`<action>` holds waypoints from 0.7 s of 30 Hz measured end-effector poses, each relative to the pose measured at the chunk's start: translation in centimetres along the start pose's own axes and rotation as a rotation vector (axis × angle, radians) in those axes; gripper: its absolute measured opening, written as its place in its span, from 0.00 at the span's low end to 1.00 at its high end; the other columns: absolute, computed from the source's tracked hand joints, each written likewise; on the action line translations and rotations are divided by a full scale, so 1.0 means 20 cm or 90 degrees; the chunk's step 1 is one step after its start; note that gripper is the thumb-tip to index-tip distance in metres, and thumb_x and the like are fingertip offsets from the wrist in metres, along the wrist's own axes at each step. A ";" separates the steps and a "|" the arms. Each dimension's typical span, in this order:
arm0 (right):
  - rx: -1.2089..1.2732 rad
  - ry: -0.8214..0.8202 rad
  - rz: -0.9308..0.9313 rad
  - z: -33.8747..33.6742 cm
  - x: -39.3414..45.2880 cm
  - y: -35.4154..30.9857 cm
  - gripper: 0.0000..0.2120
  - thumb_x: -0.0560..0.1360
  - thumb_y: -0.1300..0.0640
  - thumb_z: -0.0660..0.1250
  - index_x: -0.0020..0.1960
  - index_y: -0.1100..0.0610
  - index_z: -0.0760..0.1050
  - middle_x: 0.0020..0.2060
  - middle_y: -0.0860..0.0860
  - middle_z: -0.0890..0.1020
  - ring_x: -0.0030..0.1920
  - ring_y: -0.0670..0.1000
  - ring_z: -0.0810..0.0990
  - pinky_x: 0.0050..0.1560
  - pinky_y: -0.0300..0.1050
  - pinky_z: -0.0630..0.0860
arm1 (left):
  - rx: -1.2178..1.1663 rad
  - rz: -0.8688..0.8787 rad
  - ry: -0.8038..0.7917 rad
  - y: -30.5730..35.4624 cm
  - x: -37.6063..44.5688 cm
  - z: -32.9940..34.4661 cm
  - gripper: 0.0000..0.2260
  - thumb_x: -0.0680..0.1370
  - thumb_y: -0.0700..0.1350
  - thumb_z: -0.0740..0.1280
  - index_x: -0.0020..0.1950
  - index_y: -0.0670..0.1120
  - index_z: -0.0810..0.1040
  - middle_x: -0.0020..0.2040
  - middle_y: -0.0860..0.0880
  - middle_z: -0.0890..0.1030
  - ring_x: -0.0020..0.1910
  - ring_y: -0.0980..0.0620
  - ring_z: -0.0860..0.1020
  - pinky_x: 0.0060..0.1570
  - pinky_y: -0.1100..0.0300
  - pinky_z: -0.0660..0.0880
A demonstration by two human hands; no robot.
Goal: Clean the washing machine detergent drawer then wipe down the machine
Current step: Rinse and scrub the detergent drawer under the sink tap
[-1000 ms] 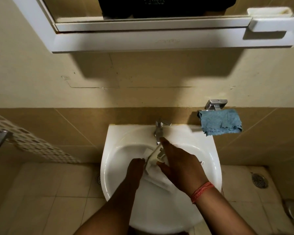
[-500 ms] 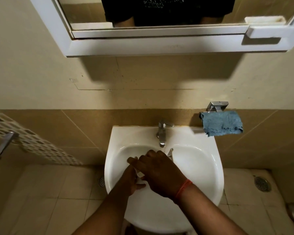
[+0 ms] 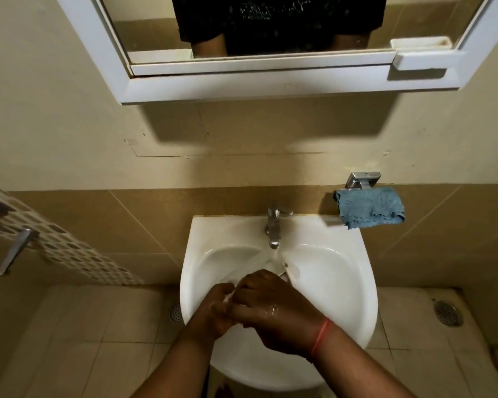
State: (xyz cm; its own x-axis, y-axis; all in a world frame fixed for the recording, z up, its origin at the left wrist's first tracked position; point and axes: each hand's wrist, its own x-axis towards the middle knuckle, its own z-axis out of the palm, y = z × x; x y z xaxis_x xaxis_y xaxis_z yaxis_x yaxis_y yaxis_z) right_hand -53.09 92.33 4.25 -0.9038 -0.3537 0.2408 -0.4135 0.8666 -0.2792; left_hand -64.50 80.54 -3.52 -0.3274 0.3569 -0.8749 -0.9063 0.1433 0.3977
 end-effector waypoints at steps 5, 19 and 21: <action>0.019 0.022 0.041 0.07 -0.16 -0.07 0.20 0.78 0.63 0.61 0.67 0.47 0.70 0.52 0.44 0.78 0.56 0.50 0.72 0.55 0.43 0.68 | 0.078 0.192 0.114 0.00 -0.03 0.01 0.13 0.69 0.34 0.64 0.54 0.39 0.76 0.45 0.44 0.77 0.46 0.42 0.76 0.39 0.59 0.74; 0.059 0.010 0.092 0.20 -0.47 0.07 0.25 0.70 0.66 0.64 0.65 0.49 0.75 0.64 0.43 0.75 0.69 0.49 0.69 0.73 0.50 0.64 | -0.125 0.441 0.330 -0.20 -0.04 0.10 0.34 0.70 0.32 0.61 0.74 0.54 0.62 0.68 0.50 0.72 0.64 0.43 0.75 0.64 0.43 0.73; 0.137 0.018 0.146 0.20 -0.50 0.08 0.24 0.72 0.64 0.65 0.66 0.48 0.75 0.66 0.42 0.75 0.72 0.45 0.65 0.73 0.43 0.62 | -0.147 0.464 0.332 -0.23 -0.07 0.13 0.34 0.71 0.31 0.60 0.75 0.53 0.61 0.68 0.50 0.72 0.64 0.43 0.76 0.66 0.40 0.72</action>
State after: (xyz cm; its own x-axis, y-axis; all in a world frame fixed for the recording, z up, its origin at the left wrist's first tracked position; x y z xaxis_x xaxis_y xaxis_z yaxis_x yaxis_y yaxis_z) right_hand -45.17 95.80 -2.38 -0.9741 -0.1452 0.1731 -0.2155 0.8270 -0.5193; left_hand -59.18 81.85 -3.44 -0.8655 -0.1820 -0.4666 -0.4419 -0.1608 0.8825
